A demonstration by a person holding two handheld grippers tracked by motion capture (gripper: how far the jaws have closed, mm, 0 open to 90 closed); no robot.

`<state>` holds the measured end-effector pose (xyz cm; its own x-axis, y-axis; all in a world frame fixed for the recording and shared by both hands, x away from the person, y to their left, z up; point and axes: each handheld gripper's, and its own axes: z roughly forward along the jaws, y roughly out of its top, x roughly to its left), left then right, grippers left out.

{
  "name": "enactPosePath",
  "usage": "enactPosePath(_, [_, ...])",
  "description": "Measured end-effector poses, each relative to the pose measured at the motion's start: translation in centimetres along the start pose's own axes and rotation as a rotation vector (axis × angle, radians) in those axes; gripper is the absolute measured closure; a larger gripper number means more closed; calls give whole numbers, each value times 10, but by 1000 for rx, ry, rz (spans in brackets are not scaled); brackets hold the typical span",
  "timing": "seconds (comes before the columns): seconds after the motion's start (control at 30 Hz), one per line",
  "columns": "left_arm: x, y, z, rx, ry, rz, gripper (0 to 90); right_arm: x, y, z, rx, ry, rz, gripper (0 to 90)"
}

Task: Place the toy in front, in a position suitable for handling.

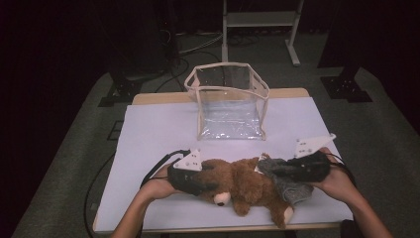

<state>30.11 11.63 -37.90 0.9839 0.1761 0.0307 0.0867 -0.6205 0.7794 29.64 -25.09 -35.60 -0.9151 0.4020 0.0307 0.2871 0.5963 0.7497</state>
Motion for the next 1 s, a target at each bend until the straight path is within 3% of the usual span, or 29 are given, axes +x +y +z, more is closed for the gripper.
enactPosePath(0.13, [-3,0,-1,-5,-12,4,465,-2,-28,-17,-29,-13,64,759])
enactPosePath(0.27, [-3,-2,-2,-15,-19,-4,465,-1,-38,-25,-38,-30,81,759])
enactPosePath(0.43, [-4,-3,-2,-18,-29,6,459,1,-17,-19,-60,-17,44,759])
enactPosePath(0.57, [-4,-5,-3,-28,-30,-5,459,6,4,0,-52,4,-10,756])
enactPosePath(0.63, [-4,-6,-4,-31,-30,-7,459,7,5,3,-47,8,-18,757])
enactPosePath(0.83, [-6,-5,-3,-34,-29,12,455,1,-12,-8,-49,0,33,756])
enactPosePath(1.0, [-7,-4,-3,-25,-26,23,451,1,11,6,-49,22,-11,756])
